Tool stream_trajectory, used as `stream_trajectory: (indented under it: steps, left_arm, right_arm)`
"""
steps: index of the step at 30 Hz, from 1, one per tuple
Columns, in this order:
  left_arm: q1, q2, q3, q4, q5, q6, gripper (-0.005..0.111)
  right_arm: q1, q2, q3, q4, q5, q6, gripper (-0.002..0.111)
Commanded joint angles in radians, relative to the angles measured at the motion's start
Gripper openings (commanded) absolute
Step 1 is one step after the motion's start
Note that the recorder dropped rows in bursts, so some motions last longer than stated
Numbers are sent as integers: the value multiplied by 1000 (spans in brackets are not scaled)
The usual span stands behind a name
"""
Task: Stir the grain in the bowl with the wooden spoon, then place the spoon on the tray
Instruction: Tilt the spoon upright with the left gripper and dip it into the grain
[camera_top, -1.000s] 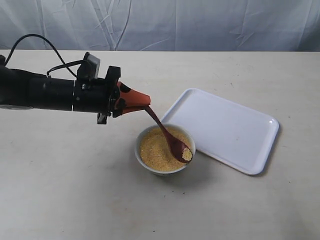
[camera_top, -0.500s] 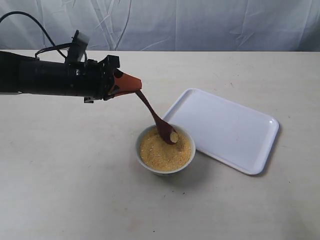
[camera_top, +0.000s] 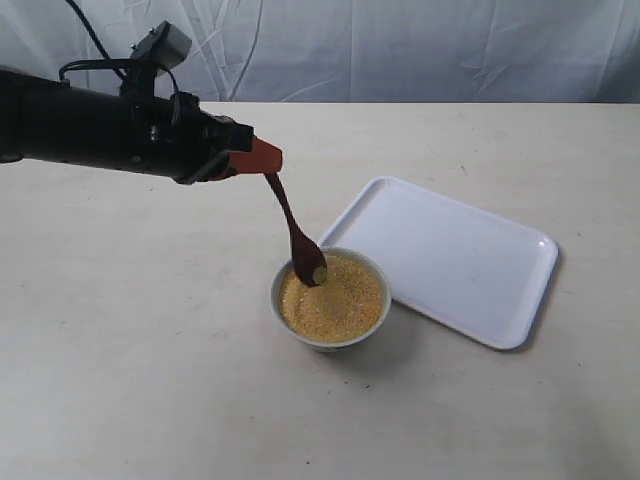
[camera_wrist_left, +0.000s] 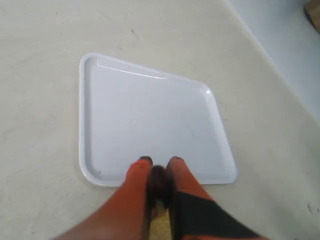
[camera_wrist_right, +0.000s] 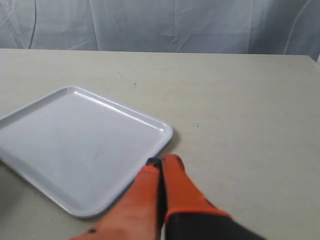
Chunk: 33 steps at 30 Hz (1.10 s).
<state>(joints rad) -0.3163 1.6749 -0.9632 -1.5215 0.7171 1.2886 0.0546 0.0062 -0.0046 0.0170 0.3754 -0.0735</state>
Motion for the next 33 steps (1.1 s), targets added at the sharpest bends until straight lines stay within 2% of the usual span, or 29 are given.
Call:
stream_trajectory:
  steps: [1, 6, 13, 18, 33]
  left_arm:
    - [-57, -53, -1, 74, -61, -33, 0]
    - [-84, -90, -1, 76, -71, -52, 0]
    - [-84, -100, 1, 189, -167, -86, 0]
    - [-84, -74, 26, 193, -169, -82, 0]
    - [-84, 13, 56, 19, -134, -74, 0]
  right_arm:
    - [0, -6, 5, -1, -14, -2, 0]
    - [0, -6, 5, -1, -14, -2, 0]
    - [0, -6, 5, -1, -14, -2, 0]
    - [0, -6, 5, -1, -14, -2, 0]
    - [0, -6, 5, -1, -14, -2, 0]
